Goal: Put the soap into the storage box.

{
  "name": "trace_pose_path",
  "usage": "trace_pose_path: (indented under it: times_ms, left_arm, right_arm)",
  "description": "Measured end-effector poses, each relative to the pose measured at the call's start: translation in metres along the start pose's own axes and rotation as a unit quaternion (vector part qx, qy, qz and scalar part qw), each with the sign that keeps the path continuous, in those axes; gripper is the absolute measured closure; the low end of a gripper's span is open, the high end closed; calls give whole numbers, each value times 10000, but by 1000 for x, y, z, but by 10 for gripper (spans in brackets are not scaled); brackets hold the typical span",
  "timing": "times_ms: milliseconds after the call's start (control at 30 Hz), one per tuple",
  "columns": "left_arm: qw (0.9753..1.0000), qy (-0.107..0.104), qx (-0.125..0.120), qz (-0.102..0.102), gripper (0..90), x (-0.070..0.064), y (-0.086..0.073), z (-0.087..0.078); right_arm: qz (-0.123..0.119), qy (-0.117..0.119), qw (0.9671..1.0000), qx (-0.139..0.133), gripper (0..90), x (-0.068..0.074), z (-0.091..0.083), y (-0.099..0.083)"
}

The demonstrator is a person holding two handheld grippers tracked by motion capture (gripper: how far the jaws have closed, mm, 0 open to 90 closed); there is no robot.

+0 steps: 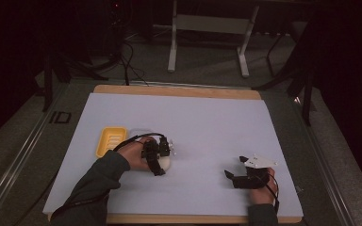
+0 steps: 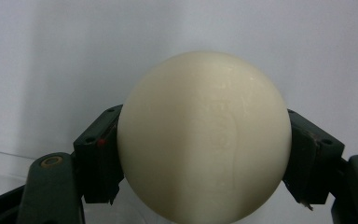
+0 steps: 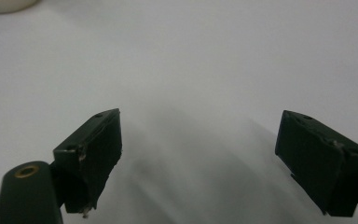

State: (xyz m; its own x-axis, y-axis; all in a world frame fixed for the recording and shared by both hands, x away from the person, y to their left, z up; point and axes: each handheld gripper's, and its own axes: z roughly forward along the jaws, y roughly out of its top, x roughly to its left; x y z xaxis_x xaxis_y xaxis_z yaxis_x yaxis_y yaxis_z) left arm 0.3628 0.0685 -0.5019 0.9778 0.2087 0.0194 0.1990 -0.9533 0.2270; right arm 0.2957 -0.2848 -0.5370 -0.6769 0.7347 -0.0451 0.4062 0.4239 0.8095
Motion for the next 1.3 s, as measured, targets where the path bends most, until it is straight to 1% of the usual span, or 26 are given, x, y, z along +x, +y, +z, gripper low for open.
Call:
trace_pose_path:
  times_ms: [100,133,233,267,300,333,367,400,567,733,800,900,1033,1100,1300]
  left_arm:
    - [10000,-2,-72,-55,257,2,-2,-2]
    - [10000,1,-56,-52,257,3,-3,-4]
    - [9999,0,-109,-123,258,5,-5,-6]
    - [9999,15,-80,-110,258,6,-6,-7]
    - [9998,5,-116,-154,257,6,-7,-8]
    - [9999,0,-94,-135,257,6,-8,-9]
    - [9998,-10,-129,-137,257,7,-9,-10]
    - [9997,-16,-161,-185,257,7,-9,-10]
    - [9997,11,-178,-158,258,7,-10,-14]
    - [9995,-4,-270,-185,257,6,-11,-18]
    - [9995,9,-276,-140,258,5,-10,-20]
    - [9994,17,-307,-138,258,5,-11,-23]
    - [9993,37,-317,-207,257,6,-13,-26]
    - [9993,60,-307,-192,258,7,-15,-27]
    - [9989,97,-341,-292,257,10,-20,-31]
  right_arm:
    - [2,1,10000,-1,144,0,0,0]
    - [4,2,10000,-1,143,0,0,0]
    - [4,1,10000,0,144,0,0,0]
    - [1,1,10000,-1,144,0,0,0]
    - [1,0,10000,-1,144,0,0,0]
    - [2,1,10000,-1,143,0,0,0]
    - [2,0,10000,-1,143,0,0,0]
    - [5,0,10000,-1,144,0,0,0]
    - [1,-3,10000,-3,143,0,0,0]
    - [0,0,10000,-1,143,0,0,0]
    - [-2,1,10000,-1,143,0,0,0]
    - [-1,0,10000,-1,144,0,0,0]
    - [-2,0,10000,-1,144,0,0,0]
    - [-2,1,10000,0,144,0,0,0]
    - [-3,0,10000,0,144,0,0,0]
